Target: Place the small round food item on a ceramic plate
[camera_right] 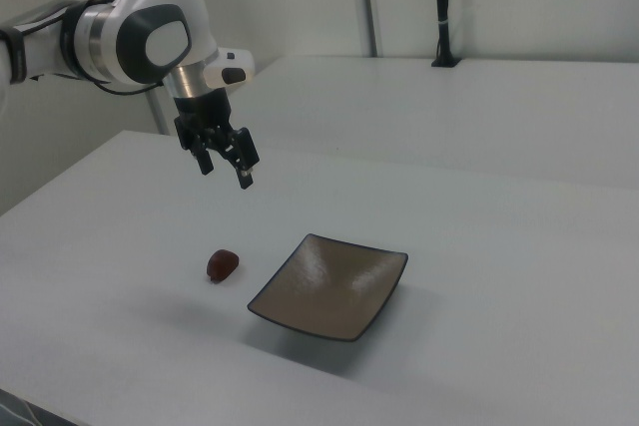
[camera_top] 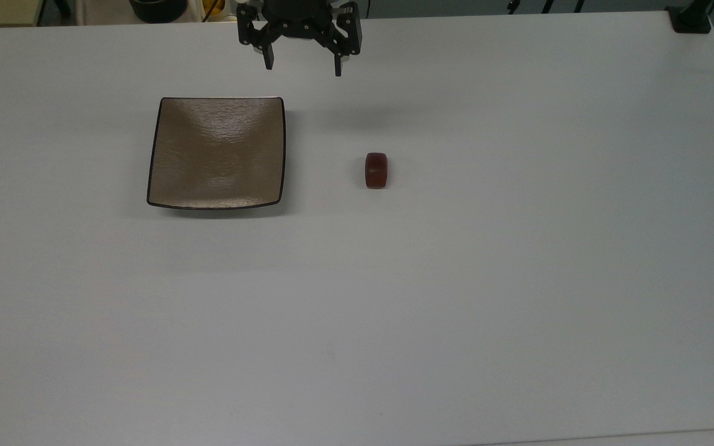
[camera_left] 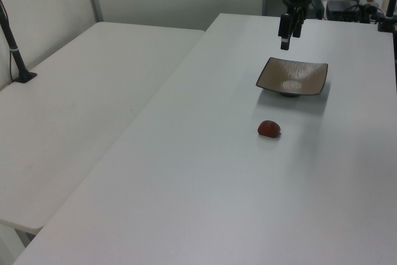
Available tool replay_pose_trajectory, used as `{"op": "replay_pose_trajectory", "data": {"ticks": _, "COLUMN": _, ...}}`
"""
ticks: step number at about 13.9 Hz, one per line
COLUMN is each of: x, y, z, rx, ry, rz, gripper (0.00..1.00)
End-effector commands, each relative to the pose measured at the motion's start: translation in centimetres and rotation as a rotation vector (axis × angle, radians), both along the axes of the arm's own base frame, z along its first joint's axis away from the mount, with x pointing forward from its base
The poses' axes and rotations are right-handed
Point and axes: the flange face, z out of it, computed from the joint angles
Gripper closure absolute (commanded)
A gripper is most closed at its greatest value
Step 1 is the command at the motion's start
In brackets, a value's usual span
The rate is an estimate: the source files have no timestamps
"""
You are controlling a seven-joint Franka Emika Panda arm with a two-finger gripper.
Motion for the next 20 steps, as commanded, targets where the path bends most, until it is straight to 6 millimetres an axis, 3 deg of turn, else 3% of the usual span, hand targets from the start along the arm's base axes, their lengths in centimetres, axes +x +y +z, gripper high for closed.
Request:
{"op": "replay_pose_trajectory", "data": {"ticks": 1, "x": -0.8, "y": -0.2, "z": 0.2, "rx": 0.019, "ry": 0.011, "rz": 0.015, "gripper": 0.0}}
{"op": "replay_pose_trajectory", "data": {"ticks": 13, "x": -0.7, "y": -0.8, "z": 0.3, "rx": 0.02, "ry": 0.005, "rz": 0.004, "gripper": 0.0}}
{"op": "replay_pose_trajectory", "data": {"ticks": 17, "x": -0.4, "y": 0.3, "z": -0.3, "rx": 0.021, "ry": 0.0, "rz": 0.012, "gripper": 0.0}}
{"op": "replay_pose_trajectory", "data": {"ticks": 20, "x": 0.8, "y": 3.9, "z": -3.4, "rx": 0.039, "ry": -0.011, "rz": 0.06, "gripper": 0.0}}
